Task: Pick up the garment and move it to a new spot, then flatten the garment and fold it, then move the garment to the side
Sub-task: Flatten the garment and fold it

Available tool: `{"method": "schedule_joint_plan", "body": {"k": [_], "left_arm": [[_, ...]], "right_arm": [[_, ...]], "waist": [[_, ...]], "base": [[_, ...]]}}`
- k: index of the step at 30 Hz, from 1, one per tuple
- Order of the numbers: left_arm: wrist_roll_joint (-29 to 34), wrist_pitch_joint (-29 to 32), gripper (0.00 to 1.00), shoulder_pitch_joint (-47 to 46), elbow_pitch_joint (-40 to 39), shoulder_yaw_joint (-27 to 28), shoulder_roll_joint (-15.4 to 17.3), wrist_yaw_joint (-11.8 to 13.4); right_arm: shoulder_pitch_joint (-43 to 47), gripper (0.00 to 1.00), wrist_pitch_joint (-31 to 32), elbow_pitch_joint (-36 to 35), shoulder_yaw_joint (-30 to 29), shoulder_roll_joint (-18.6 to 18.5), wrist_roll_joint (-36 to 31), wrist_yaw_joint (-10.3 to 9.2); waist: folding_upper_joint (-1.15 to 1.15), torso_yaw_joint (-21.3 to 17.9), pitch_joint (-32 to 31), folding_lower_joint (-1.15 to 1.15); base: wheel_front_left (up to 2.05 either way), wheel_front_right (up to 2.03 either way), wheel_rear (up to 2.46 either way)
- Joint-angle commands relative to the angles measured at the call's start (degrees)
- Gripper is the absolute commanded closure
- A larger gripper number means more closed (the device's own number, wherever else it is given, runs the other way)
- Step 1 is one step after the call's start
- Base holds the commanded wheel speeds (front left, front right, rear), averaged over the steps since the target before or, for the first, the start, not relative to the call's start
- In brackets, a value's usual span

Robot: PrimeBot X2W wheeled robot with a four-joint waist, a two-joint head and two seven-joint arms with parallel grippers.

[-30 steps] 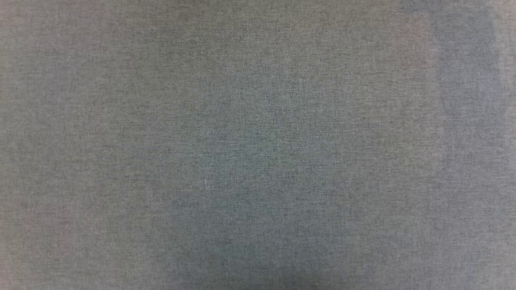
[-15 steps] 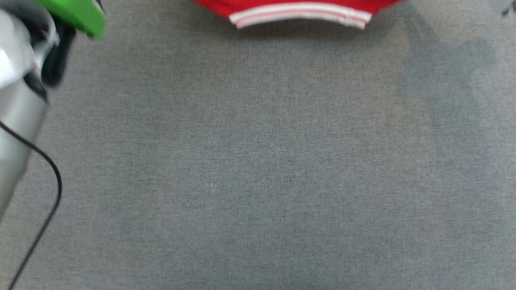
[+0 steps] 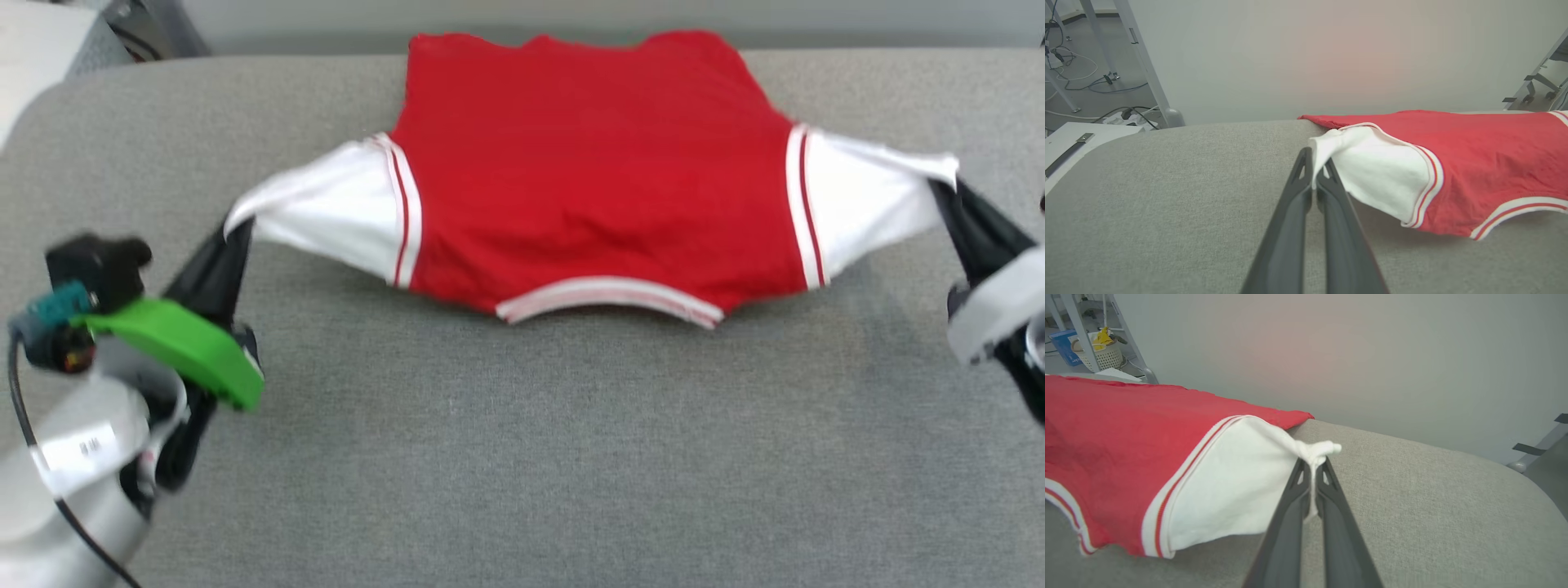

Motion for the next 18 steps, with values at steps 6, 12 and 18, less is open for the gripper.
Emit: {"method": "schedule_joint_plan", "body": {"k": [6, 12, 18], "left_arm": [[-2.35, -0.33, 1.00, 12.12, -5.06, 0.29, 2.66, 3.49], [-3.68, -0.36, 1.00, 21.99, -7.86, -0.38, 4.54, 6.33], [-3.60, -0.38, 1.00, 27.94, -6.80, -1.80, 3.17, 8.41]], "right_arm": [[15.10, 1.00, 0.62, -5.46, -7.27, -0.59, -1.53, -0.05], [29.00, 1.00, 3.82, -9.93, -15.49, 1.37, -4.55, -0.05], [38.85, 1.00, 6.98, -13.08, -21.99, 5.45, -7.45, -0.05]], "waist": [[0.00, 0.37, -5.80, 0.01], [0.00, 0.08, -7.87, 0.01], [0.00, 0.15, -8.76, 0.01]], "base": [[0.00, 0.00, 0.00], [0.00, 0.00, 0.00], [0.00, 0.00, 0.00]]}}
